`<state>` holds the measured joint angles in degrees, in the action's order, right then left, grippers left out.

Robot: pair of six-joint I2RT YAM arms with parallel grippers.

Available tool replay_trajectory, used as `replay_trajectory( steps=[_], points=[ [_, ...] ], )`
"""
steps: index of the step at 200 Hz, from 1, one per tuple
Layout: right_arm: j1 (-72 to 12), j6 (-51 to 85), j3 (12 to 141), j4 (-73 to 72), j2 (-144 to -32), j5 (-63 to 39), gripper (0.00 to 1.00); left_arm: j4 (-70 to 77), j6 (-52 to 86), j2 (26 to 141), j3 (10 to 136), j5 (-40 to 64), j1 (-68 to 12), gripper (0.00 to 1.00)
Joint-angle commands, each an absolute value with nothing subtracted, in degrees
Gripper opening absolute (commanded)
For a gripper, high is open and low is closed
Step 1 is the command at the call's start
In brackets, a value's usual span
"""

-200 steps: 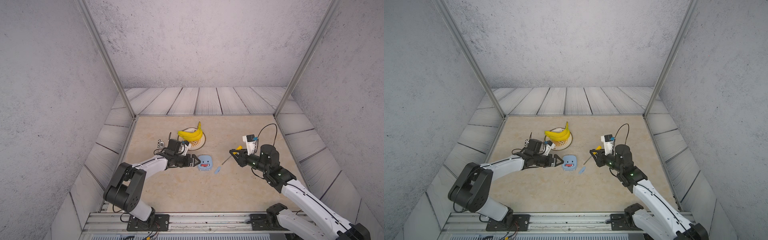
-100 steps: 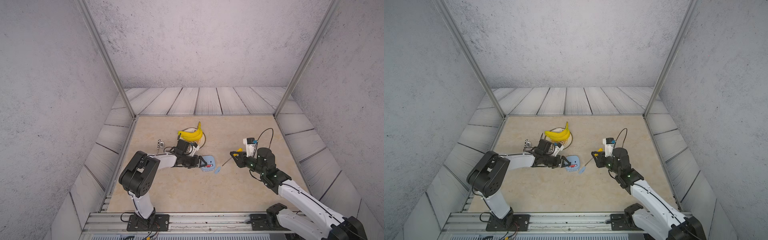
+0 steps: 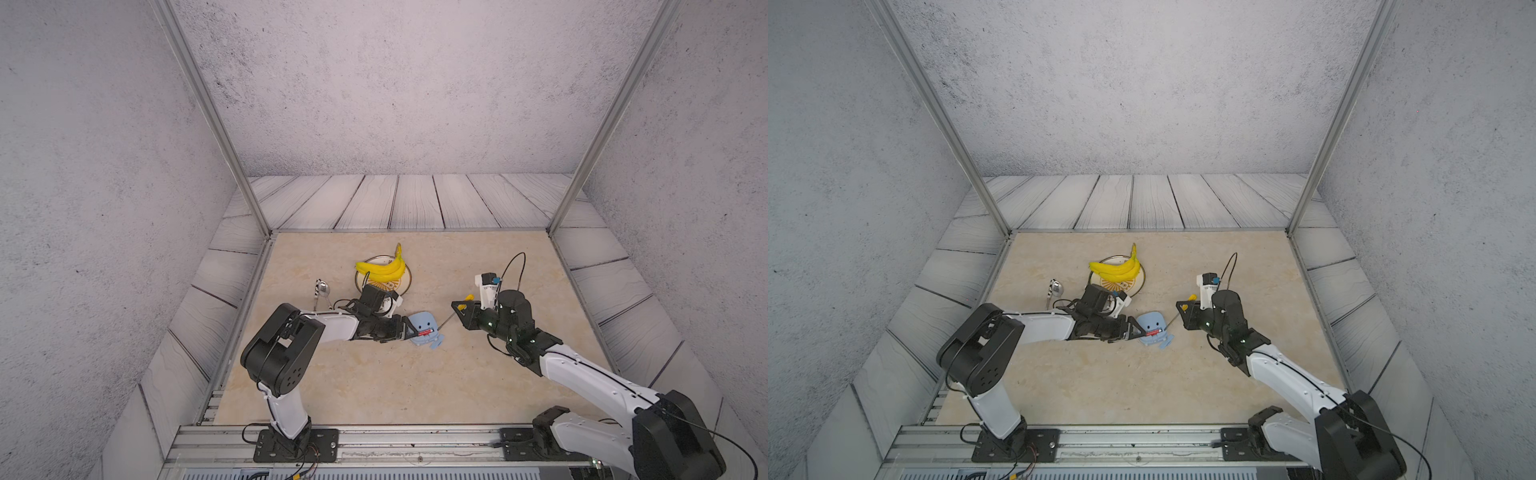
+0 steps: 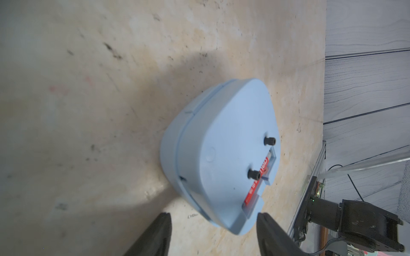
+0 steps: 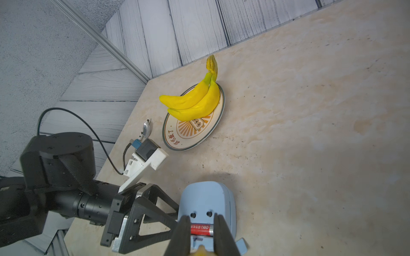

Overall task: Remove the battery from the alarm
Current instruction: Adjust the alarm at the center of the board, then release the battery from the alarm.

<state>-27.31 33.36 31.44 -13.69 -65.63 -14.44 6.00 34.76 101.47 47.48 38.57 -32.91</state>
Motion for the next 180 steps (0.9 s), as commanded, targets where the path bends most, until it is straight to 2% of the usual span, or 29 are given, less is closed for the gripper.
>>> replay_trajectory(
  steps=[1,113,180],
  points=[
    [-28.04,31.14,34.22,-15.39,-67.47,-12.49,0.00,5.45,35.25,102.03,47.65,38.10,-32.87,0.67],
    [-30.51,26.06,37.09,-14.99,-75.73,-8.73,0.00,2.01,33.93,103.45,48.34,36.62,-33.60,0.66],
    [-31.85,25.02,37.02,-12.93,-77.65,-6.19,0.00,0.88,33.49,104.32,48.37,35.82,-34.12,0.62]
  ],
)
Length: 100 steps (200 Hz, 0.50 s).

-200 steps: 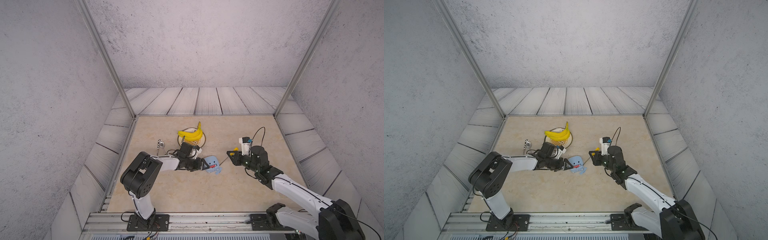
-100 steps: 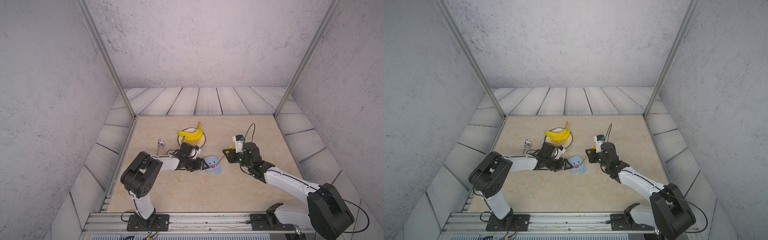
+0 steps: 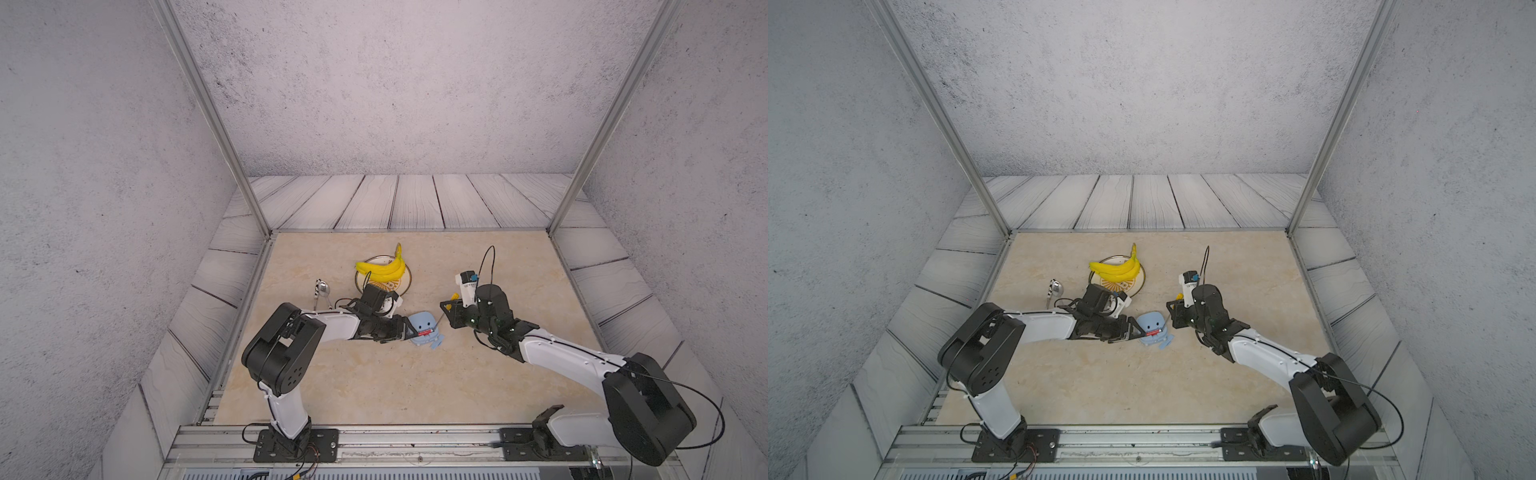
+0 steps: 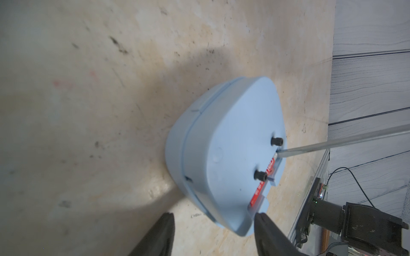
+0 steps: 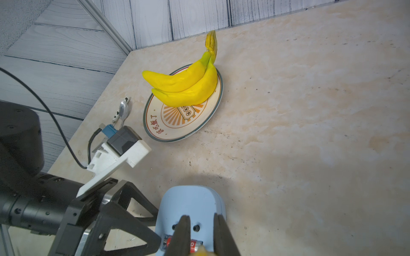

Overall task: Remove the battery from the alarm
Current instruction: Release the battery from the alarm.

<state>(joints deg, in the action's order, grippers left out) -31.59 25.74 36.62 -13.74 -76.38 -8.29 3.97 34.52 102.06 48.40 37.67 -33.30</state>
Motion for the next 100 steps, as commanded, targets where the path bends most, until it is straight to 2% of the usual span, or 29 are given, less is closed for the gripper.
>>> replay_trajectory(
  steps=[1,100],
  points=[
    [-31.83,25.17,36.97,-13.01,-77.67,-6.21,0.00,0.88,33.49,104.37,48.36,35.79,-34.11,0.62],
    [-31.77,40.31,36.57,-24.36,-76.41,-17.42,0.00,1.05,34.10,104.98,47.72,34.42,-35.02,0.49]
  ],
)
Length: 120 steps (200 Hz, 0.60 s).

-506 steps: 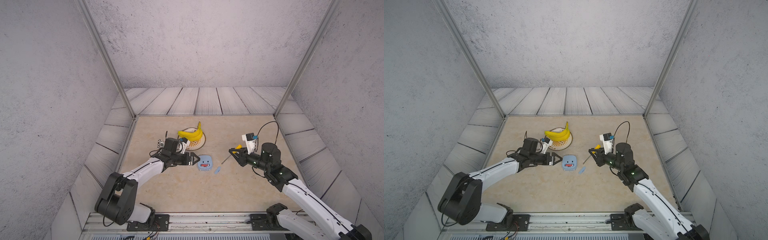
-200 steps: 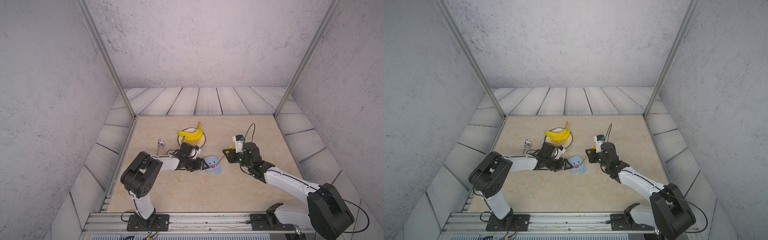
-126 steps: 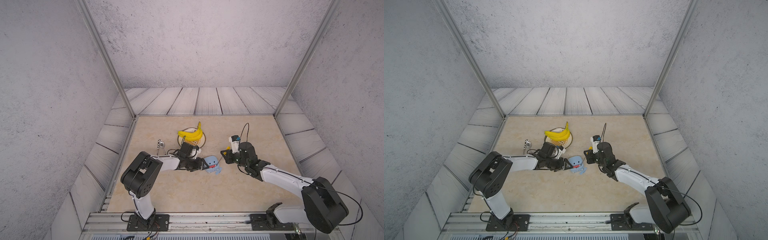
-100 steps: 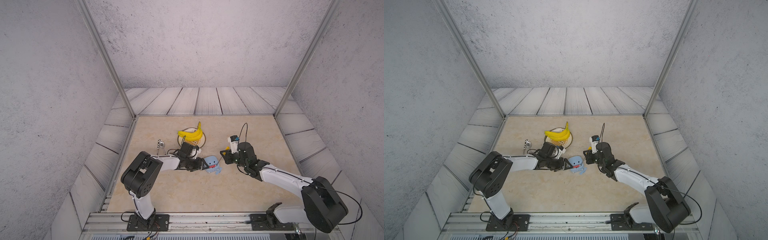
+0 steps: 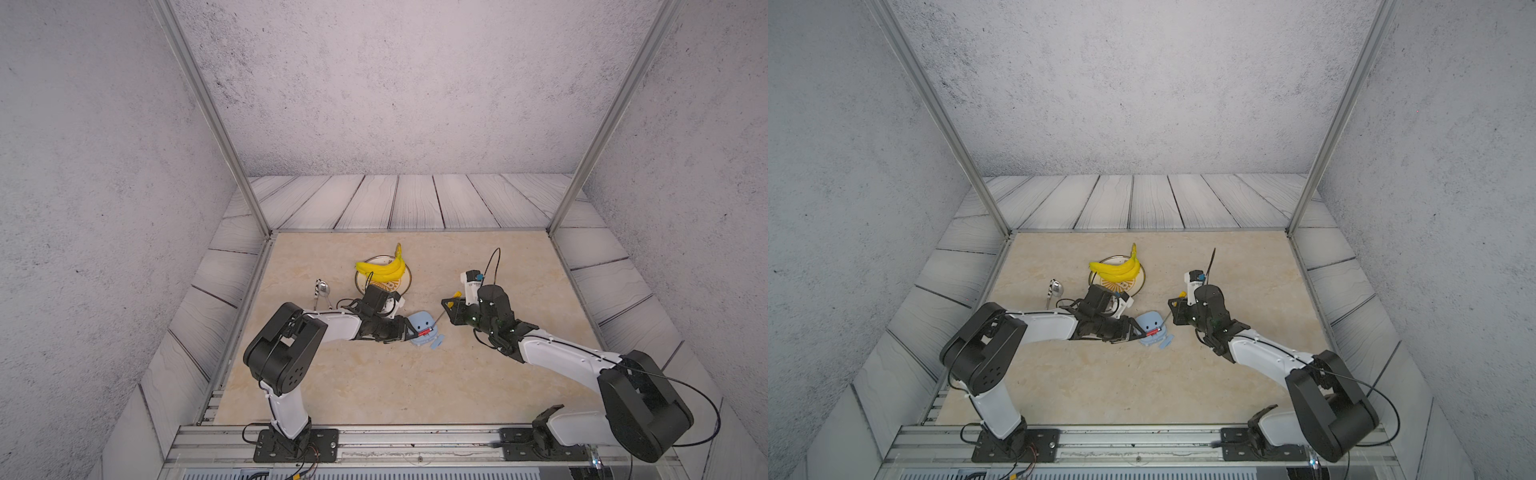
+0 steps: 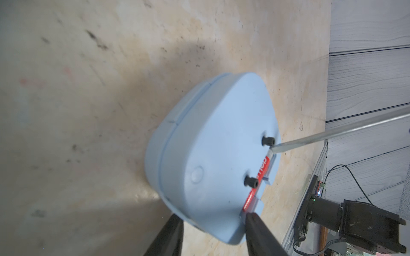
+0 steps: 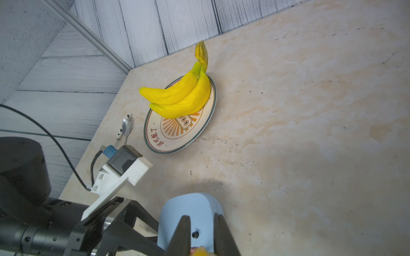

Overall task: Remove the battery from the alarm
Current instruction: Release the battery from the alarm.

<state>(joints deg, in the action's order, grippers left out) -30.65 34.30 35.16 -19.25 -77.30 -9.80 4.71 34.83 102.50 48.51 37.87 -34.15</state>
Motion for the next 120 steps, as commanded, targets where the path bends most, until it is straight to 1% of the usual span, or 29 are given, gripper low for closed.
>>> replay_trajectory(
  steps=[1,31,54,82,120],
  points=[
    [-31.75,40.37,36.65,-24.40,-76.35,-17.50,0.00,1.05,34.10,104.96,47.68,34.39,-35.00,0.49],
    [-31.81,40.15,38.36,-22.19,-74.10,-17.96,0.00,0.52,34.10,104.64,47.47,33.34,-34.98,0.49],
    [-31.78,36.86,38.93,-17.29,-71.83,-15.31,0.00,0.19,34.10,104.50,47.38,32.63,-34.98,0.51],
    [-31.55,30.45,40.34,-8.16,-68.17,-10.34,0.00,-0.34,33.84,104.60,47.29,31.84,-35.02,0.52],
    [-30.71,18.28,45.72,9.91,-63.82,-4.05,0.00,-1.10,33.31,104.63,47.29,31.12,-34.98,0.53]
  ],
)
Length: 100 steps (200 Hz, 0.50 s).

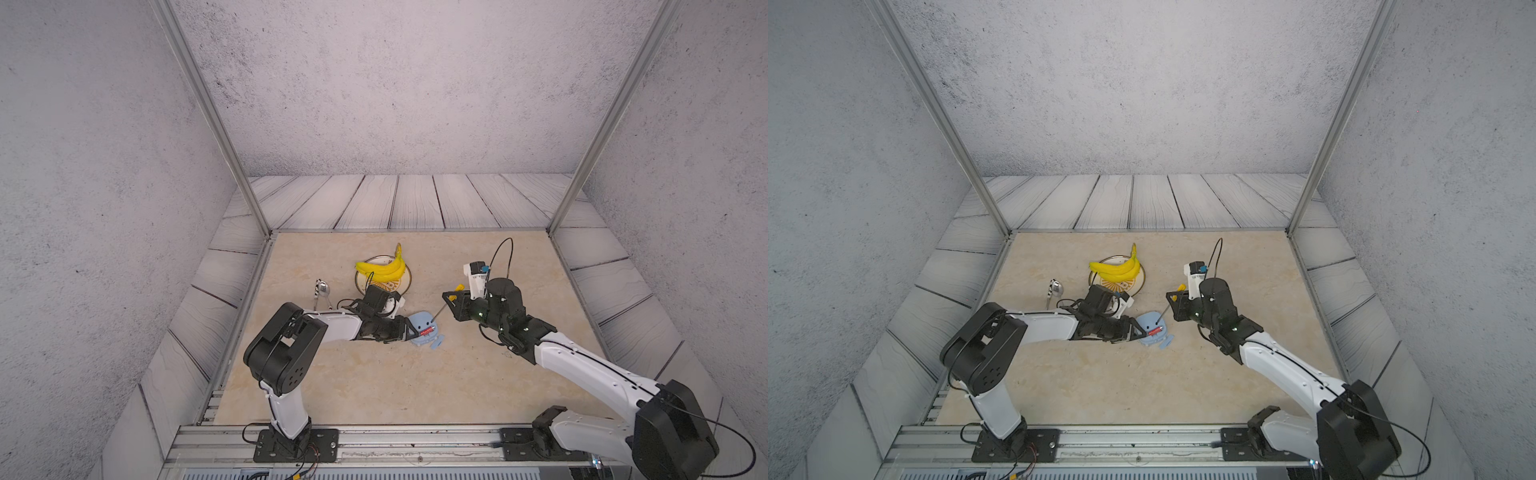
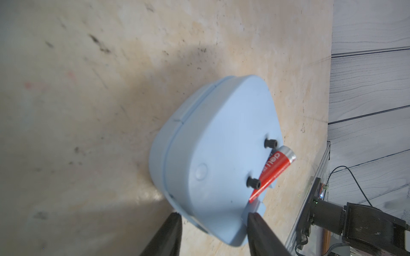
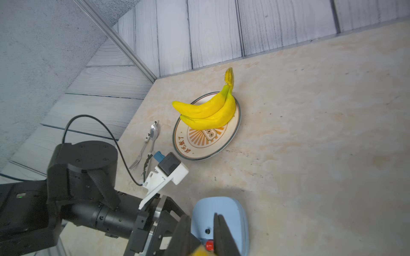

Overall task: Remove the battery from the alarm
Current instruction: Release the battery from the alarm, then place the screwdriver at the center of the board.

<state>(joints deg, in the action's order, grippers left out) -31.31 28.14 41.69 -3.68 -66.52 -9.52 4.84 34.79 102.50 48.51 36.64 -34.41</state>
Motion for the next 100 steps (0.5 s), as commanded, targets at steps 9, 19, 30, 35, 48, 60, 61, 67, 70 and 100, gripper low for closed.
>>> replay_trajectory(
  steps=[9,19,30,35,48,60,61,67,70,100],
  points=[
    [-30.28,15.83,47.19,14.31,-63.63,-3.74,0.00,-1.21,33.31,104.68,47.32,31.08,-34.94,0.53],
    [-29.66,13.87,49.14,19.68,-63.99,-3.52,0.00,-1.26,33.22,104.76,47.39,30.93,-34.95,0.53],
    [-28.74,12.25,51.34,25.29,-65.03,-3.52,0.00,-1.32,33.18,104.81,47.32,30.56,-34.98,0.54],
    [-28.50,11.64,52.35,27.67,-65.67,-3.65,0.00,-1.40,33.09,104.69,47.29,30.44,-34.95,0.54],
    [-27.42,10.46,54.52,32.38,-67.69,-4.53,0.00,-1.58,33.05,104.70,47.24,30.06,-34.98,0.54],
    [-26.23,9.56,56.73,35.85,-70.46,-5.72,0.00,-1.74,32.96,104.60,47.33,29.86,-34.98,0.54],
    [-26.12,9.48,56.84,36.07,-70.69,-5.85,0.00,-1.75,32.96,104.60,47.35,29.83,-34.98,0.54],
    [-25.60,9.03,57.94,37.39,-72.44,-6.41,0.00,-1.77,32.95,104.61,47.29,29.82,-34.98,0.54],
    [-25.24,8.86,58.58,37.90,-73.32,-6.70,0.00,-1.76,32.94,104.59,47.31,29.81,-34.98,0.54],
    [-21.68,7.93,66.82,42.56,-85.18,-11.35,0.00,-2.03,32.83,104.59,47.60,29.76,-34.98,0.54]
  ],
)
